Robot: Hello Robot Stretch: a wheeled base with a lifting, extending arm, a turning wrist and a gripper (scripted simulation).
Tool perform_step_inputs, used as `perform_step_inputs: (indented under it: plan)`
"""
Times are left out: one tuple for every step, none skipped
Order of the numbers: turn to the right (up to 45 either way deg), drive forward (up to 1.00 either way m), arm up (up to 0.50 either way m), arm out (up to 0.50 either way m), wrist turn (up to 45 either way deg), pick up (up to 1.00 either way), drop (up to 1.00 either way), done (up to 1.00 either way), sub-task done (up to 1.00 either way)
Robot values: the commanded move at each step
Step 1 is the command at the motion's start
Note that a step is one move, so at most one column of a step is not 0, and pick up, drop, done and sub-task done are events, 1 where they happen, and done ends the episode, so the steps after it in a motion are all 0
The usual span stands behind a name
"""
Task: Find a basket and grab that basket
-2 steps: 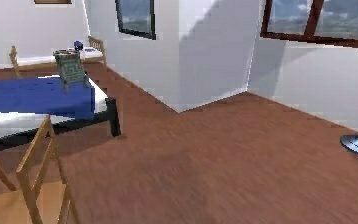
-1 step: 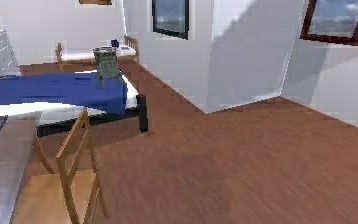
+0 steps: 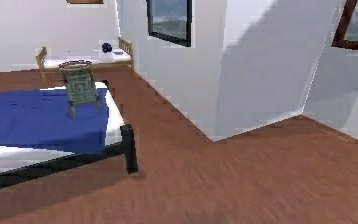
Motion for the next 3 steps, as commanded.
perform_step_inputs:
  plan:
    - [-15.0,0.0,0.0,0.0,0.0,0.0,0.0,0.0,0.0]
    - [0.0,0.9,0.0,0.0,0.0,0.0,0.0,0.0,0.0]
    - [-45.0,0.0,0.0,0.0,0.0,0.0,0.0,0.0,0.0]
